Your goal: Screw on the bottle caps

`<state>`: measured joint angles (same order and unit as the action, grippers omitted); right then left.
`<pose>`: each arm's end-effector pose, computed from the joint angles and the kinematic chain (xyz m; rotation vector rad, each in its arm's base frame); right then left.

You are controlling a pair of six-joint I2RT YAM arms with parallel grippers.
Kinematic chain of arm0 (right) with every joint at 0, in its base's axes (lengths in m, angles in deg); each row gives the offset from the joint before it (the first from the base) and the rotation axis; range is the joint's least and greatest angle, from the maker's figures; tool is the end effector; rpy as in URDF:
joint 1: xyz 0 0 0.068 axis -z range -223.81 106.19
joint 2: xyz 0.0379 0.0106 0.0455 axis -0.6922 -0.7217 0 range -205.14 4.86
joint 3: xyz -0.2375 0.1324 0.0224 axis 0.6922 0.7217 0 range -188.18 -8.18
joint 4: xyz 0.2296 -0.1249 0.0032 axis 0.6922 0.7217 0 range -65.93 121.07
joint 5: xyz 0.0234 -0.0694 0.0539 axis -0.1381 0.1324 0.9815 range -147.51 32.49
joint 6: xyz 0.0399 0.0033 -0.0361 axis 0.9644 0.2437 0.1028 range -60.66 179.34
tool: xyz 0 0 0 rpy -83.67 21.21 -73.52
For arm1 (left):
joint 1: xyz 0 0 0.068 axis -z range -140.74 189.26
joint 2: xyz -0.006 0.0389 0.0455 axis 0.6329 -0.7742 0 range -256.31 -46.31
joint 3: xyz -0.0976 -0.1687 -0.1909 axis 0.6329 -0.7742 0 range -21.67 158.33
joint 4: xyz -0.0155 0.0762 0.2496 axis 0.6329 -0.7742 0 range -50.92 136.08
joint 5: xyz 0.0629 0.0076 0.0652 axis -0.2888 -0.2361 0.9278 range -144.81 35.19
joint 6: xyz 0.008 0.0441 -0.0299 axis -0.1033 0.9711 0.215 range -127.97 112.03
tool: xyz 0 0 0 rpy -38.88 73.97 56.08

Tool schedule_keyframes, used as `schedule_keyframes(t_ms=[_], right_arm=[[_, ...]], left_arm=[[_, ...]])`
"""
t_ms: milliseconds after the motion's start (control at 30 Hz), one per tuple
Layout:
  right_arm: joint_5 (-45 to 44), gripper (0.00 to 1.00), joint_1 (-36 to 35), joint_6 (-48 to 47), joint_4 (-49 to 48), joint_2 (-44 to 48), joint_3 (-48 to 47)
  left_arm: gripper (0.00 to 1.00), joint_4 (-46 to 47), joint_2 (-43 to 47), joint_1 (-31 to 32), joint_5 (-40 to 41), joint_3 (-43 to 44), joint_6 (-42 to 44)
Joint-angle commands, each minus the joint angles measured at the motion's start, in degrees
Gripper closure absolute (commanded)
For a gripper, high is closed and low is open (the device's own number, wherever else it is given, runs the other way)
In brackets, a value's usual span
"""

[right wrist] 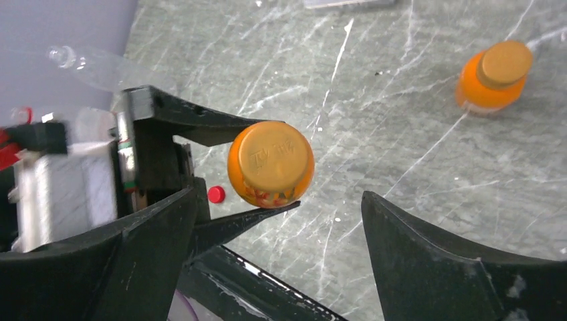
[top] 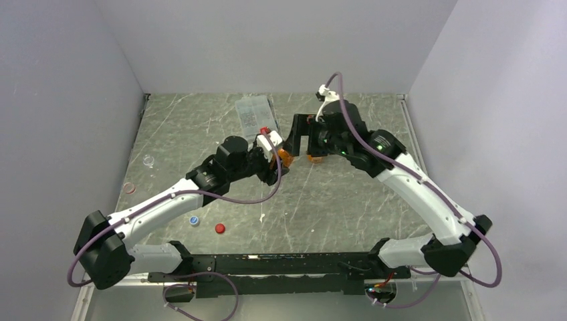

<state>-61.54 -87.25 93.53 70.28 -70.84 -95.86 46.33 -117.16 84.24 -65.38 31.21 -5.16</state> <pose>0.1996 0.1855 0.4173 -0.1397 2.2478 0.6851 0.1996 -0.2087 0.3113 0.8994 1.7091 -0.6725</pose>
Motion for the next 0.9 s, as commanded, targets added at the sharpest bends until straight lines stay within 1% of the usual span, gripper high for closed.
schedule_keyframes(t_ms=[0, 100, 233, 300, 400, 533, 700, 867], right_arm=[[0.8, 0.01, -0.2, -5.7, -3.5, 8.3, 0.8], [8.6, 0.01, 0.0, -12.4, -8.6, 13.5, 5.6], [26.0, 0.02, 0.2, -21.0, -12.7, 18.9, 10.9], [33.1, 0.02, 0.3, -22.9, -15.2, 21.5, 13.4], [38.3, 0.05, 0.2, -24.5, -17.2, 24.0, 15.2], [42.0, 0.11, 0.2, -25.6, -16.6, 23.3, 14.9], [46.9, 0.16, 0.2, -26.5, -15.4, 21.4, 14.9], [47.9, 0.2, 0.2, -26.3, -15.8, 20.5, 15.3]], left_arm=[[1.0, 2.6, 4.9, 0.0, -7.5, -3.0, -5.9], [1.0, 0.6, 7.1, -0.2, -16.1, -3.6, -7.0], [1.0, 0.5, 9.8, -0.9, -30.3, -4.4, -9.0], [1.0, 1.5, 10.3, -1.0, -38.7, -4.6, -10.5], [1.0, 0.5, 9.8, -1.0, -48.4, -3.8, -11.5], [1.0, 1.9, 9.5, -1.0, -53.6, -4.1, -13.3], [1.0, 2.3, 10.3, -1.0, -54.2, -4.1, -13.4], [1.0, 2.1, 10.2, -1.0, -54.4, -3.9, -13.2]])
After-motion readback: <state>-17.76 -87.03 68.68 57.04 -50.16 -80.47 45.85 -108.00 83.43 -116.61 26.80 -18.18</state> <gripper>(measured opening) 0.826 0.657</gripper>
